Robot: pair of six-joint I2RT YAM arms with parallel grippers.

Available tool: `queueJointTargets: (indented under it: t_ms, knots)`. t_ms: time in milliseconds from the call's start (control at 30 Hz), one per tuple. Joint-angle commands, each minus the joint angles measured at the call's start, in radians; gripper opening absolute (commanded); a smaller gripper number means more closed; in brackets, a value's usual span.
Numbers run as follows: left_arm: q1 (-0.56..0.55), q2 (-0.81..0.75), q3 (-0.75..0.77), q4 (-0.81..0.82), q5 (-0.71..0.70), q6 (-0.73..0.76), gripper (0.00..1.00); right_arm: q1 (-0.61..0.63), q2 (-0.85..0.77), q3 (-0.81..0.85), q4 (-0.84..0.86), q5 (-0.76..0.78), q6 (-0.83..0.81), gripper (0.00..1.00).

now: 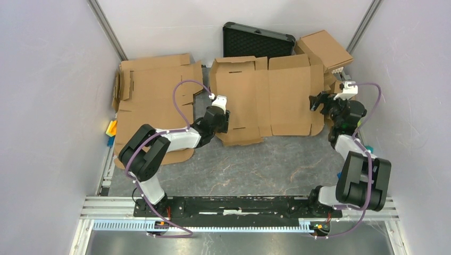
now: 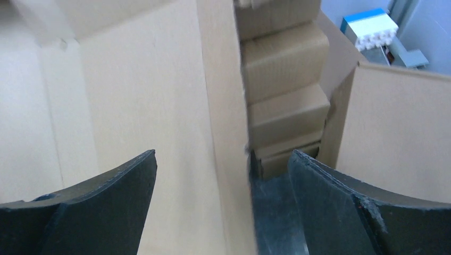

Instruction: Fold the paper box

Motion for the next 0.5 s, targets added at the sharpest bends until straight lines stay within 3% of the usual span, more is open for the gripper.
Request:
queueJointTargets:
  t_ms: [0, 300, 467]
  knots:
    - [0.006, 0.017, 0.041, 0.007, -0.029, 0.031, 0.60, -0.008, 0.084, 0.135, 0.030, -0.069, 0.011, 0.98]
    - [0.012, 0.040, 0.075, -0.027, -0.024, 0.017, 0.56, -0.028, 0.269, 0.345, -0.151, -0.220, 0.083, 0.96]
    - [0.014, 0.044, 0.082, -0.038, -0.021, 0.019, 0.55, 0.024, 0.261, 0.408, -0.356, -0.205, -0.002, 0.94]
